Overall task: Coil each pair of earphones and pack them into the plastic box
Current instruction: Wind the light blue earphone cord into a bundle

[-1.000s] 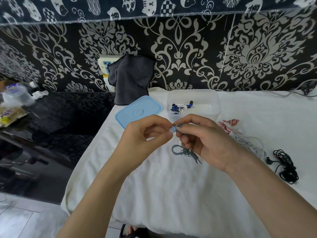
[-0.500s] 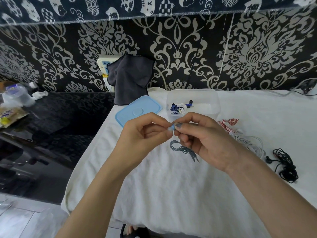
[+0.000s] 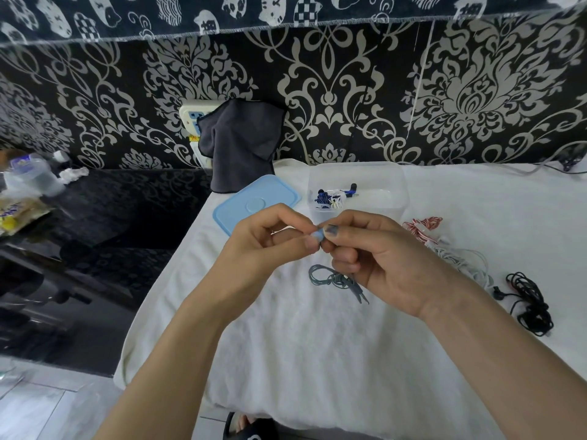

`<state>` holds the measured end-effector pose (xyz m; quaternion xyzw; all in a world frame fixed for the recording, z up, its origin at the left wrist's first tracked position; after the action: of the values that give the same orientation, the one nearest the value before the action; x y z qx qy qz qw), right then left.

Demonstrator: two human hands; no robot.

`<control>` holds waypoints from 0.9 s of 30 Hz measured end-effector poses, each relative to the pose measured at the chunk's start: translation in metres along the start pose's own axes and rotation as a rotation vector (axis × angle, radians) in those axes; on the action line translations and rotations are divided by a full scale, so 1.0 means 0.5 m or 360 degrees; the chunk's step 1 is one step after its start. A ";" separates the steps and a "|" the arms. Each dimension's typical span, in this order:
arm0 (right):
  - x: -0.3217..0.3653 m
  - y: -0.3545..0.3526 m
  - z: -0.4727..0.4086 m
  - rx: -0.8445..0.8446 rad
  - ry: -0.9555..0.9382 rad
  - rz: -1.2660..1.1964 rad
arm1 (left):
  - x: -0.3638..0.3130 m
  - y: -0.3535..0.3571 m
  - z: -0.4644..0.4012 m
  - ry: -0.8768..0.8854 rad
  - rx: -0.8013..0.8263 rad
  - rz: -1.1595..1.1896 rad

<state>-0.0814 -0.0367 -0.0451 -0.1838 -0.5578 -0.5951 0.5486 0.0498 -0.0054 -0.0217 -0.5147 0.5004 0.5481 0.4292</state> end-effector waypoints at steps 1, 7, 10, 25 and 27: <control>-0.004 0.000 -0.002 -0.0009 0.0028 -0.0038 | -0.001 0.002 0.000 0.0020 0.0003 0.0008; -0.023 0.003 -0.007 -0.0076 0.0193 -0.0334 | -0.027 0.014 0.004 0.0307 -0.0101 -0.0094; -0.028 0.012 -0.001 -0.0023 0.0289 -0.0503 | -0.039 0.013 0.009 0.0528 -0.0170 -0.0283; -0.050 0.043 0.021 0.0127 0.0616 -0.1150 | -0.047 0.024 0.016 0.0688 -0.0223 -0.0282; -0.054 0.046 0.023 0.0193 0.0656 -0.1250 | -0.048 0.024 0.016 0.0700 -0.0225 -0.0309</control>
<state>-0.0571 -0.0094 -0.0534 0.1968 -0.4983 -0.7486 0.3906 0.0392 0.0021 0.0030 -0.6961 0.4904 0.4126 0.3237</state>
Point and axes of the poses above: each hand's wrist, its own z-axis away from the middle knuckle, its own y-axis out of the palm, x = y × z, the point moved 7 cm from there along -z, towards the middle knuckle, and after that the axes turned 14 degrees about -x, right-handed, at the moved point
